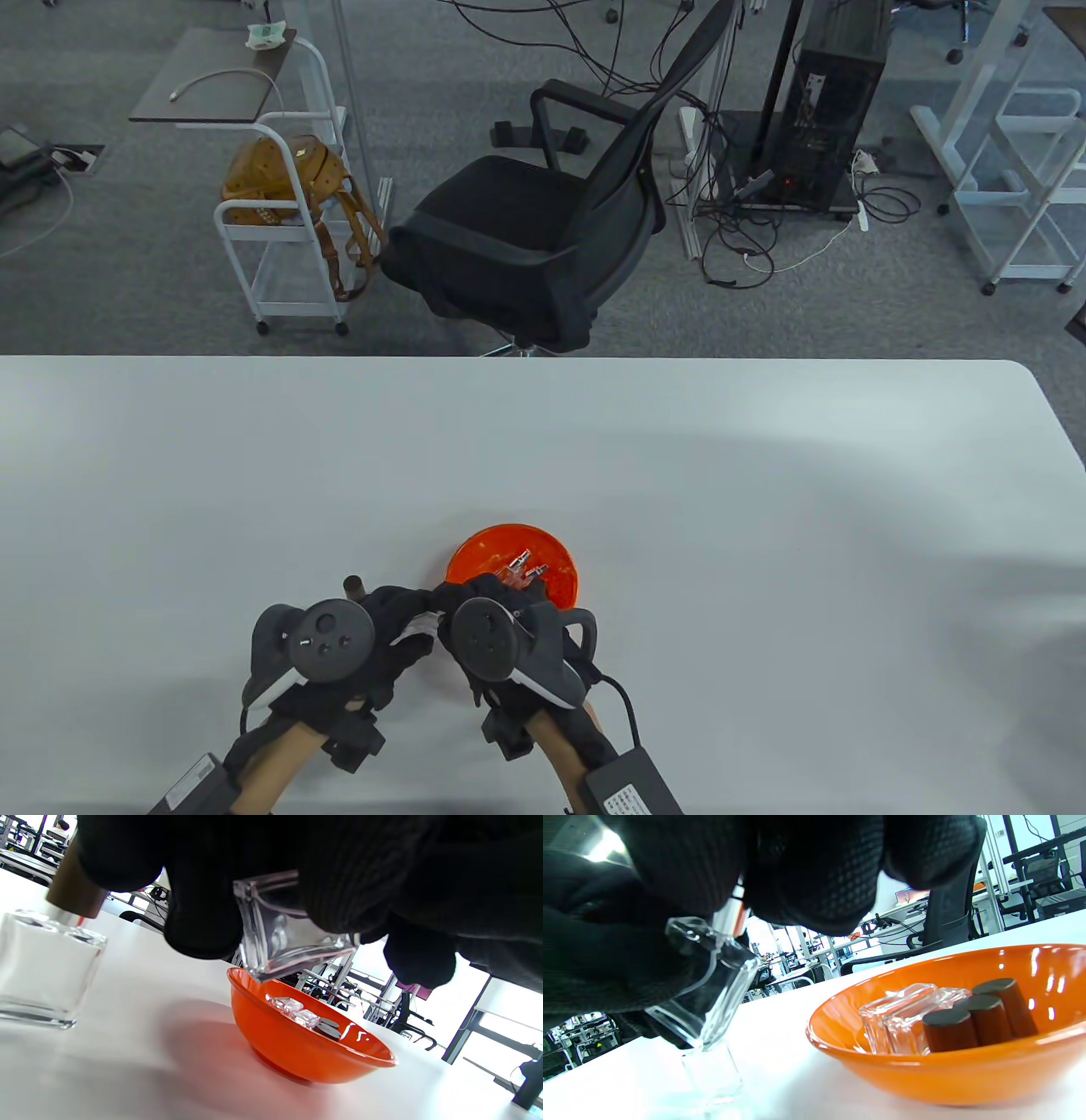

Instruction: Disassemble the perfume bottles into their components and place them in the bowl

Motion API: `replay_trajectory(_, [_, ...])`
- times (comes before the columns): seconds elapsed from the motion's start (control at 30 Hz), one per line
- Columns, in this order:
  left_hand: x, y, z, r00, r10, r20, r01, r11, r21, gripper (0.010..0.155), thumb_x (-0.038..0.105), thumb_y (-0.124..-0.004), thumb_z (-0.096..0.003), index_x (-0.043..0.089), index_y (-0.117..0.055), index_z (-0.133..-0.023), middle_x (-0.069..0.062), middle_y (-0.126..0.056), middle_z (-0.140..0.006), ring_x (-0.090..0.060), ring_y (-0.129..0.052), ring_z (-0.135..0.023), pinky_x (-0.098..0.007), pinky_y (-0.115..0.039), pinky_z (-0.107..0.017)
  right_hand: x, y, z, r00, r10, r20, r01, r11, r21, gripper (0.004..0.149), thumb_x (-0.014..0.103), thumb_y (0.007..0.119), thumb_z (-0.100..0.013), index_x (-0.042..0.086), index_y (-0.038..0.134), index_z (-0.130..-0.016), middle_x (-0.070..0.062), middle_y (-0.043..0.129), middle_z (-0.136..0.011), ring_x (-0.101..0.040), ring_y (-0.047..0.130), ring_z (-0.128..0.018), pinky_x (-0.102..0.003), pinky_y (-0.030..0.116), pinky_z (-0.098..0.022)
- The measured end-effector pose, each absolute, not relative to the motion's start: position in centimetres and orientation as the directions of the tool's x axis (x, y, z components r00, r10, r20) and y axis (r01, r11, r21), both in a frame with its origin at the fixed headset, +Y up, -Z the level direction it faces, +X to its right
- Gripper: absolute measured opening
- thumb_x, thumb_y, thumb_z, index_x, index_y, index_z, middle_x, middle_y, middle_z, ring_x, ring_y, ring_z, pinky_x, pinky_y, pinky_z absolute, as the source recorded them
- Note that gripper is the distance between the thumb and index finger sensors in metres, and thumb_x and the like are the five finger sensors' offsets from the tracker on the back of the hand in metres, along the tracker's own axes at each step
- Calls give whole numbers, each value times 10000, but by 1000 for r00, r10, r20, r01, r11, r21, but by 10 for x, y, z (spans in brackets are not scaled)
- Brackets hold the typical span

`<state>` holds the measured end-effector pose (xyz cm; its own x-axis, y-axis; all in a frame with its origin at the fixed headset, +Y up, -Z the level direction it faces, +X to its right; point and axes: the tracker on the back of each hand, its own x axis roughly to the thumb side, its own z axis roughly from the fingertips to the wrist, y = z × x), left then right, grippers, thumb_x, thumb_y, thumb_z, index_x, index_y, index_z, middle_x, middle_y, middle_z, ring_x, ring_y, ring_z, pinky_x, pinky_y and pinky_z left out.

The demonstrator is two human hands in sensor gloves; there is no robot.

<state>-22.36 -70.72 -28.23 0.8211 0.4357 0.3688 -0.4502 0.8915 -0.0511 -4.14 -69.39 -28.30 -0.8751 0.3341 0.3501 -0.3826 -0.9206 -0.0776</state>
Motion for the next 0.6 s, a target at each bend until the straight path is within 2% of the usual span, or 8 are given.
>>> replay_trajectory(0.07, [-224, -708, -282, 823, 434, 367, -443, 894, -63, 536, 372, -911, -409, 201, -884, -917, -116, -974, -882, -286, -1083, -651, -546, -803, -557, -41, -694, -283, -880, 326, 345, -380, -920, -100, 432, 489, 795, -358, 353, 850, -764, 80, 987, -668, -46, 1044, -390, -460, 849, -519])
replay_trajectory(0.13, [-223, -708, -281, 823, 425, 377, -434, 898, -67, 536, 376, -909, -410, 205, -884, -917, -113, -974, -884, -285, -1084, -653, -545, -804, -558, -41, -694, -284, -878, 330, 345, -381, -921, -88, 418, 468, 818, -346, 347, 871, -743, 78, 1004, -622, -46, 1043, -352, -461, 854, -509])
replay_trajectory(0.27, [-223, -708, -282, 824, 429, 369, -440, 896, -58, 537, 376, -902, -412, 196, -882, -918, -117, -976, -877, -282, -1086, -646, -543, -807, -553, -42, -695, -283, -876, 326, 356, -373, -925, -70, 480, 405, 853, -355, 338, 782, -824, 66, 906, -793, -40, 1016, -459, -466, 829, -543])
replay_trajectory(0.37, [-224, -708, -282, 820, 437, 368, -444, 893, -72, 536, 376, -909, -409, 200, -886, -916, -116, -976, -880, -288, -1083, -651, -547, -803, -558, -43, -695, -283, -881, 316, 351, -370, -924, -96, 443, 483, 800, -350, 344, 846, -769, 76, 985, -663, -49, 1044, -381, -462, 850, -518])
replay_trajectory(0.4, [-224, -709, -282, 823, 430, 372, -435, 897, -76, 536, 377, -909, -410, 203, -886, -916, -115, -975, -882, -287, -1084, -653, -547, -803, -557, -43, -695, -283, -881, 320, 350, -372, -924, -92, 428, 472, 808, -350, 339, 863, -753, 73, 998, -633, -50, 1044, -357, -462, 852, -511])
replay_trajectory(0.47, [-222, -709, -281, 825, 425, 372, -431, 899, -70, 536, 378, -905, -410, 200, -885, -916, -117, -978, -878, -284, -1087, -647, -545, -806, -555, -43, -697, -283, -882, 307, 358, -355, -932, -77, 436, 447, 827, -353, 346, 833, -777, 78, 975, -673, -46, 1036, -388, -463, 845, -523])
replay_trajectory(0.53, [-223, -708, -282, 828, 424, 367, -434, 899, -60, 536, 378, -902, -412, 196, -884, -915, -118, -979, -874, -282, -1088, -644, -544, -807, -554, -43, -697, -283, -878, 316, 359, -360, -931, -62, 484, 408, 852, -353, 335, 779, -826, 65, 909, -786, -42, 1017, -450, -466, 831, -541])
replay_trajectory(0.6, [-224, -708, -283, 821, 441, 363, -449, 891, -66, 537, 378, -903, -411, 194, -885, -915, -118, -980, -874, -285, -1088, -643, -545, -807, -553, -44, -697, -283, -881, 313, 355, -360, -930, -73, 456, 424, 835, -360, 347, 800, -809, 66, 922, -774, -45, 1025, -435, -465, 835, -536])
